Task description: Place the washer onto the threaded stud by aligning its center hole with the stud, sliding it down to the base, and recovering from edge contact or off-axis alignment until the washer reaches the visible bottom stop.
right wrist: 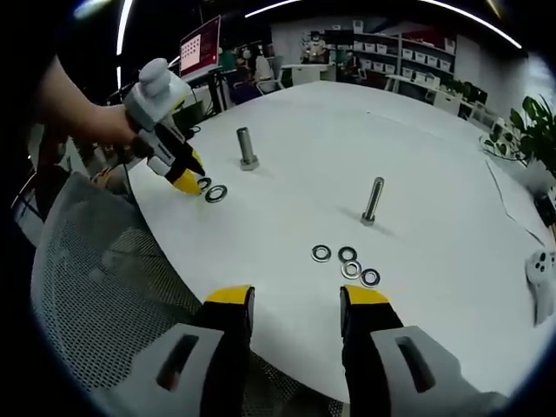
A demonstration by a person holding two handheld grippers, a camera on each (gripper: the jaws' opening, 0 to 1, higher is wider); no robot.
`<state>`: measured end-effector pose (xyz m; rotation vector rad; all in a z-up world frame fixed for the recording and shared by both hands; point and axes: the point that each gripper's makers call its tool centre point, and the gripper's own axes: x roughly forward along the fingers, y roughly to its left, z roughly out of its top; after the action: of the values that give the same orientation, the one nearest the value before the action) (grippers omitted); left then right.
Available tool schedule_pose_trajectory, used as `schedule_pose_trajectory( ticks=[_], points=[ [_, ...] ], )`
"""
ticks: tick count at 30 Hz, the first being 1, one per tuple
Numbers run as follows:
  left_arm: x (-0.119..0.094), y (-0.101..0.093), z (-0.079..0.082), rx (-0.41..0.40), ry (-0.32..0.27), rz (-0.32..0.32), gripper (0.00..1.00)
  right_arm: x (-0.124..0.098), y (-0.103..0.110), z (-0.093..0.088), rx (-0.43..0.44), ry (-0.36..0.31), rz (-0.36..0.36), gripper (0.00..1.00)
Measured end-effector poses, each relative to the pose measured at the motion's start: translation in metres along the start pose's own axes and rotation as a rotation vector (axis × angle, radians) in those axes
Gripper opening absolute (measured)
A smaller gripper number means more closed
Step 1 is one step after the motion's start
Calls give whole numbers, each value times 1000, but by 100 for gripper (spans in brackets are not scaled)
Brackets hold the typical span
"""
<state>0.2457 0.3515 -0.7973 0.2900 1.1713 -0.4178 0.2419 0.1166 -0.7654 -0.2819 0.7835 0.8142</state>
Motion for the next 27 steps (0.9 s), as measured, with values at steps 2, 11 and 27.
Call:
schedule_pose_trajectory(
  ticks=[2, 11, 27],
  points=[
    [0, -1, 1, 20, 27, -7, 27, 0, 0, 0, 0, 0, 1, 42],
    [3, -5, 2, 70, 118, -20, 21, 0, 0, 1, -2, -4, 2, 41],
    [4, -5, 1, 77, 220, -17, 22, 0, 0, 2, -9, -4, -1, 41]
  ],
)
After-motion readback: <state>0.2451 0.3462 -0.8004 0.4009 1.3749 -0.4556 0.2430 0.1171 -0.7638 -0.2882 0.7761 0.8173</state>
